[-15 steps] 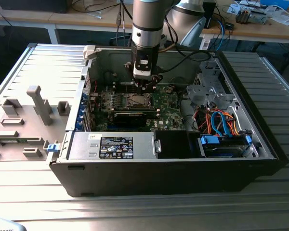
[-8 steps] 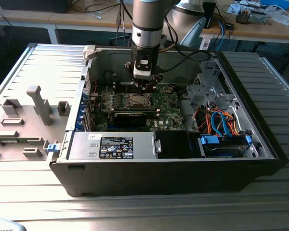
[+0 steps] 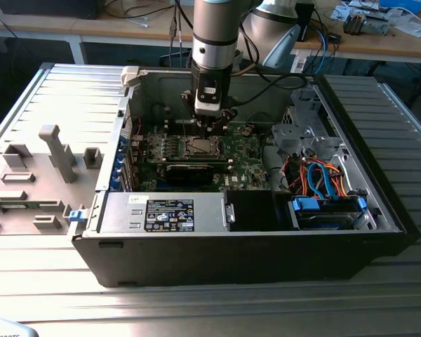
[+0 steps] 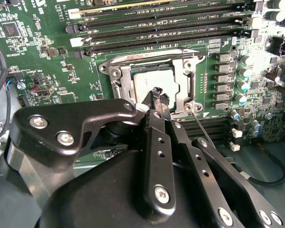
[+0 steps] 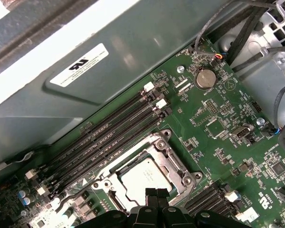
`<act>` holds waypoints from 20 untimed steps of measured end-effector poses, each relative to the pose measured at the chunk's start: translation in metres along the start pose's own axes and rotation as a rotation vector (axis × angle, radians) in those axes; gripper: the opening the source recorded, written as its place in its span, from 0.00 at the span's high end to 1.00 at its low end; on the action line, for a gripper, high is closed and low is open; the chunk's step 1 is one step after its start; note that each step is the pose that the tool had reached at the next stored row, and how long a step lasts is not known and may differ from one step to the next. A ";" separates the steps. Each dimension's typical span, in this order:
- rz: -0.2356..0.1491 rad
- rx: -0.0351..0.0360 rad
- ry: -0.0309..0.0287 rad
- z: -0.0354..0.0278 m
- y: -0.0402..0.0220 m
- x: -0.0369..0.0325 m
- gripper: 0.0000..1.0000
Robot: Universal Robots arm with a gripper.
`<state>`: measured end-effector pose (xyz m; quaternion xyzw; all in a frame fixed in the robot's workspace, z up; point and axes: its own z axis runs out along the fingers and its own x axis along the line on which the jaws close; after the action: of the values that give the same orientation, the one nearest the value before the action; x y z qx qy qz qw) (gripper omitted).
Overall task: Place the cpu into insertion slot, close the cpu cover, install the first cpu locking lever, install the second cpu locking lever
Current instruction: 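Install the first cpu locking lever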
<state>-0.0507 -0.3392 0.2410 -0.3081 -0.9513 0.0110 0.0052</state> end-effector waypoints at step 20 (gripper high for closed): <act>-0.013 0.0000 -0.0004 0.0000 0.0000 0.0000 0.89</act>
<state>-0.0507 -0.3392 0.2410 -0.3018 -0.9533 0.0110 0.0051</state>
